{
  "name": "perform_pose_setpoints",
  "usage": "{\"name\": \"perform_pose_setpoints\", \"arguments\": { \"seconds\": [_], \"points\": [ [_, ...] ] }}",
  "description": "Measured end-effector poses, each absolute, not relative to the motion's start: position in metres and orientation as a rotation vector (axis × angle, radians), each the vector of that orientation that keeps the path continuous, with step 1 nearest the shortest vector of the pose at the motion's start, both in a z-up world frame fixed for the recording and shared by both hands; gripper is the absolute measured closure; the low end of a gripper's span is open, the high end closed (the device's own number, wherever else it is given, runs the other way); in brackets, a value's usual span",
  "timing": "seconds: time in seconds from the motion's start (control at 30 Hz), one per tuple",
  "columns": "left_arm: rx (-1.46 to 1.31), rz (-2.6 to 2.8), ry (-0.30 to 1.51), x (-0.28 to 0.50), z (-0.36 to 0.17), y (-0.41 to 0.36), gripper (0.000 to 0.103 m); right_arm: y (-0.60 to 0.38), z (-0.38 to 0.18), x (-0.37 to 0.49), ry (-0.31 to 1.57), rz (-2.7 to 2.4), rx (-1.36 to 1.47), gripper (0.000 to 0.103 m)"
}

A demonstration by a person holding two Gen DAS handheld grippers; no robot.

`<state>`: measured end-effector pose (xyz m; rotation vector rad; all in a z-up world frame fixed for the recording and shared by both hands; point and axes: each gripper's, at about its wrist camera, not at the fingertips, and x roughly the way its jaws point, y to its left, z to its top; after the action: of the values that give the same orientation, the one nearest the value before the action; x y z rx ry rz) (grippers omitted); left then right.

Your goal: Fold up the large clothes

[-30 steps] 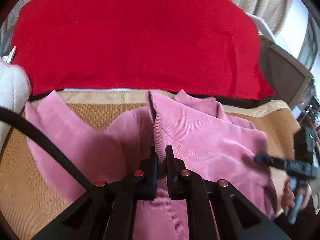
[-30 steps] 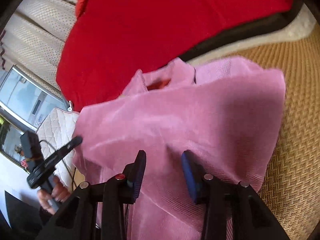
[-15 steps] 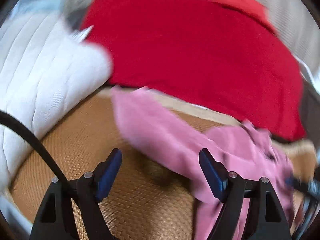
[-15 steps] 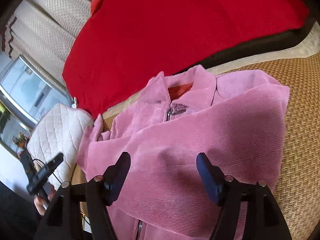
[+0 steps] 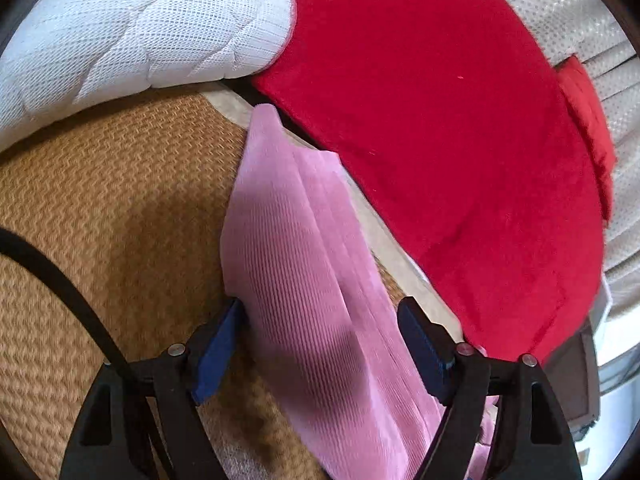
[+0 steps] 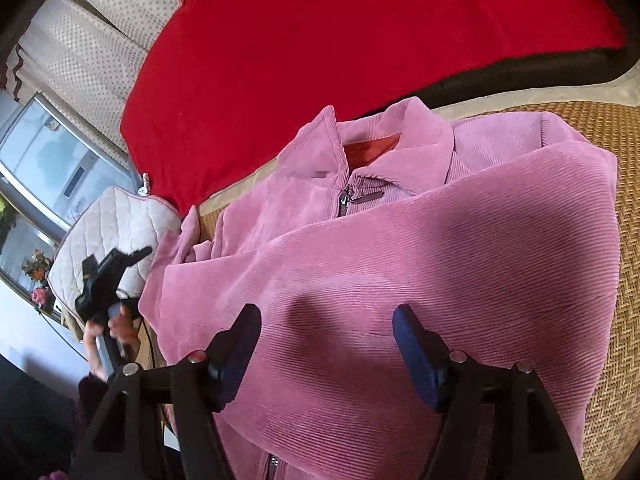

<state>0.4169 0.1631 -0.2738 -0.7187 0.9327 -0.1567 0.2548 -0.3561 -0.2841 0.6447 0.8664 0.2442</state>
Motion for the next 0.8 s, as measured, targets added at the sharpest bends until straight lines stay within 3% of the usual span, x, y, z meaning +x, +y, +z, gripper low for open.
{"name": "perform_pose_setpoints", "arguments": {
  "seconds": [0.03, 0.07, 0.13, 0.27, 0.43, 0.57, 0.7, 0.73, 0.77, 0.8],
  "points": [
    [-0.719, -0.163, 0.931, 0.423, -0.274, 0.161, 0.035, -0.356, -0.285, 0.255, 0.865, 0.246, 0.645, 0.031],
    [-0.711, -0.168, 0.936, 0.432, -0.273, 0.155, 0.064, -0.357, -0.285, 0.255, 0.865, 0.247, 0.646, 0.031],
    [-0.65, -0.163, 0.952, 0.439, -0.273, 0.148, 0.097, -0.359, -0.286, 0.255, 0.866, 0.253, 0.645, 0.032],
    [-0.546, -0.183, 0.87, 0.441, -0.25, 0.126, 0.098, -0.359, -0.285, 0.254, 0.863, 0.251, 0.635, 0.033],
    [-0.347, -0.311, 0.659, 0.392, -0.162, 0.065, 0.099, -0.368, -0.275, 0.245, 0.819, 0.219, 0.634, 0.033],
    [-0.116, -0.499, 0.498, 0.33, -0.104, -0.024, 0.099, -0.391, -0.262, 0.228, 0.738, 0.171, 0.671, 0.033],
    [0.165, -0.758, 0.504, 0.267, -0.103, -0.133, 0.097, -0.425, -0.253, 0.206, 0.654, 0.098, 0.738, 0.033],
    [0.252, -0.827, 0.52, 0.251, -0.111, -0.158, 0.087, -0.432, -0.251, 0.201, 0.636, 0.082, 0.752, 0.032],
    [0.362, -0.901, 0.54, 0.235, -0.125, -0.184, 0.068, -0.44, -0.25, 0.196, 0.616, 0.062, 0.766, 0.03],
    [0.45, -0.931, 0.543, 0.22, -0.139, -0.198, 0.057, -0.45, -0.248, 0.189, 0.591, 0.029, 0.786, 0.03]
  ]
}}
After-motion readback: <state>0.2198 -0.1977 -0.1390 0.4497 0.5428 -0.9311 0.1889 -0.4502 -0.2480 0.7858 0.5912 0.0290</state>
